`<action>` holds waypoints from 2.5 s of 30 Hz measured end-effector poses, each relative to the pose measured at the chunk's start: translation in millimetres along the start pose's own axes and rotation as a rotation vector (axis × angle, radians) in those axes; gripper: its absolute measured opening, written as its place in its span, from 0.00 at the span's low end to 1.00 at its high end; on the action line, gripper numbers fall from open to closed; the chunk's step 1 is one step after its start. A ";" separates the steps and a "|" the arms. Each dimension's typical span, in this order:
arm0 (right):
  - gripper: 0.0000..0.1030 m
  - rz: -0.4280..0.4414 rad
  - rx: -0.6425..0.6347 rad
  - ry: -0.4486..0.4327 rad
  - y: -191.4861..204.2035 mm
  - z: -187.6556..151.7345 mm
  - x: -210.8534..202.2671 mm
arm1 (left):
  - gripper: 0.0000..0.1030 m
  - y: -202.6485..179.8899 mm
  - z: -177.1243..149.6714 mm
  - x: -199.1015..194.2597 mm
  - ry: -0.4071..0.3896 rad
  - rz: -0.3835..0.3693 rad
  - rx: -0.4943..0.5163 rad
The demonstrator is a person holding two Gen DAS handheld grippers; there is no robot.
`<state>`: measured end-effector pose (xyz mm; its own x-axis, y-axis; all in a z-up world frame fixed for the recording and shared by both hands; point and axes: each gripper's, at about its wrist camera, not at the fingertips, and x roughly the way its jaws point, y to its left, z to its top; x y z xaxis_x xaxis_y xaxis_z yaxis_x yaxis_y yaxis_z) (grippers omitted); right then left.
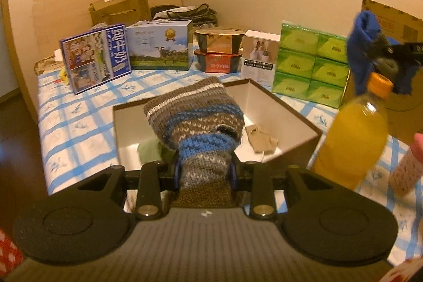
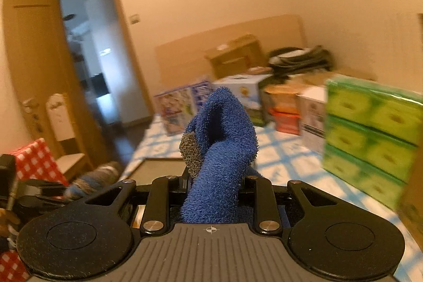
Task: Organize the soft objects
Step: 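Carry the striped sock with the left tool while the right tool carries the blue towel to the box, then open both tools inside the brown box to drop the sock and towel, then move both open tools back over the cotton-swab packet and round pad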
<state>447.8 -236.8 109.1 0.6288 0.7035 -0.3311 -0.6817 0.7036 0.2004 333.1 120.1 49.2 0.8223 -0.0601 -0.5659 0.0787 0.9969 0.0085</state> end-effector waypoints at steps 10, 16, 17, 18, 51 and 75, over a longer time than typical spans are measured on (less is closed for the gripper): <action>0.26 0.221 -0.034 0.102 -19.5 20.3 117.5 | 0.29 -0.1 47.4 80.4 0.019 -0.041 -0.015; 0.26 0.366 0.018 0.144 -28.8 9.5 167.4 | 0.29 2.8 54.1 119.4 0.033 -0.045 -0.016; 0.26 0.392 0.028 0.144 -28.6 7.9 173.8 | 0.29 1.8 53.3 124.3 0.035 -0.047 -0.014; 0.26 0.419 0.035 0.144 -28.4 7.0 180.4 | 0.29 1.8 52.7 128.8 0.037 -0.049 -0.012; 0.84 0.089 -0.125 0.332 -33.7 -47.8 198.6 | 0.64 21.8 34.2 180.8 0.123 0.020 -0.028; 0.84 -0.336 0.120 0.083 -30.5 -55.1 18.4 | 0.64 23.3 12.0 58.4 0.085 -0.001 -0.099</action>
<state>459.5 -250.9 46.1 0.7743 0.4241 -0.4696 -0.3905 0.9043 0.1727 389.7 139.2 26.3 0.7710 -0.0605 -0.6340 0.0196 0.9973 -0.0713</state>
